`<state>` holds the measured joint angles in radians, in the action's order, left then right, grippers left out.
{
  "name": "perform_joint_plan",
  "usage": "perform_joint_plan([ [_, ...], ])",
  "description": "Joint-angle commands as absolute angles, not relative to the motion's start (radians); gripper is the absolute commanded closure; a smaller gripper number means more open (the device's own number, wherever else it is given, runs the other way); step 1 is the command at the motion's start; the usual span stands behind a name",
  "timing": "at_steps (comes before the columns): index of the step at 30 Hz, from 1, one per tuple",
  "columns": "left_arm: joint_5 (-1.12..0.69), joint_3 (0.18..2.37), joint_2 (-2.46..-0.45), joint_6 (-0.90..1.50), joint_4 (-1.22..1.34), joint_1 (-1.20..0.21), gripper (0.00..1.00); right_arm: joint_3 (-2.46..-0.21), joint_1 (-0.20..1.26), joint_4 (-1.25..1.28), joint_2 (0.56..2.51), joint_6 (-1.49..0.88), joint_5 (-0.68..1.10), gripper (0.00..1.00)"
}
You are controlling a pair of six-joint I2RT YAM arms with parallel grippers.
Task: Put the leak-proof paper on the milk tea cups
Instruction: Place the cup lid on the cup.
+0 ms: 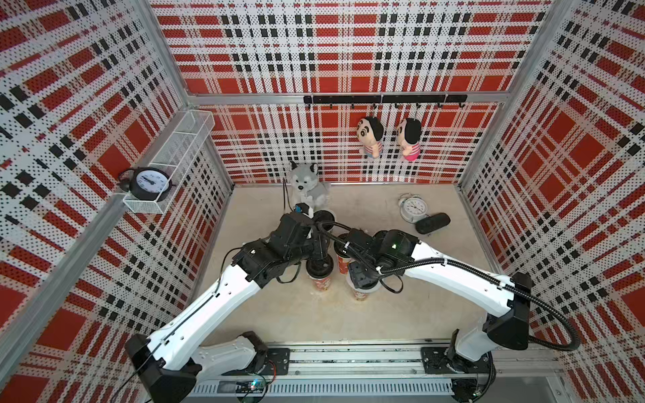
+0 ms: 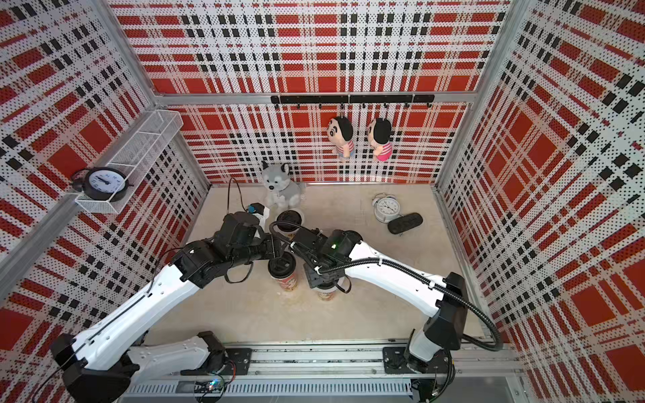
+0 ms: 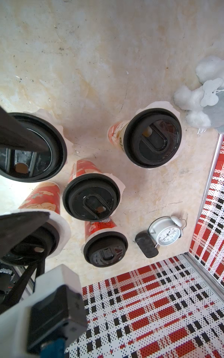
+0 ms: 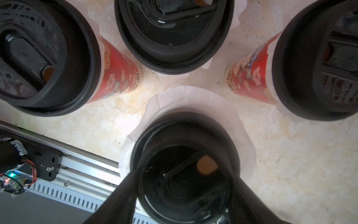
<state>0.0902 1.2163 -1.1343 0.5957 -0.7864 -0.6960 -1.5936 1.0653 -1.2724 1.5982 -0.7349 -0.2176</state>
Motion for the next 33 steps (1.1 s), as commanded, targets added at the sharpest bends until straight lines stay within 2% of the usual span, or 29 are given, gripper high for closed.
perform_joint_plan([
  [1,0.095,1.21,-1.123,0.581,-0.785,-0.688,0.47,-1.588,1.074,-1.273,1.596,-0.75,-0.235,0.3],
  [8,0.095,1.211,-1.12,0.58,-0.788,-0.689,0.47,-1.58,1.073,-1.271,1.596,-0.754,-0.233,0.29],
  [19,0.096,1.212,-1.12,0.58,-0.79,-0.688,0.47,-1.583,1.074,-1.27,1.592,-0.762,-0.243,0.18],
  [33,0.094,1.213,-1.119,0.58,-0.792,-0.689,0.47,-1.592,1.073,-1.272,1.583,-0.77,-0.26,0.12],
])
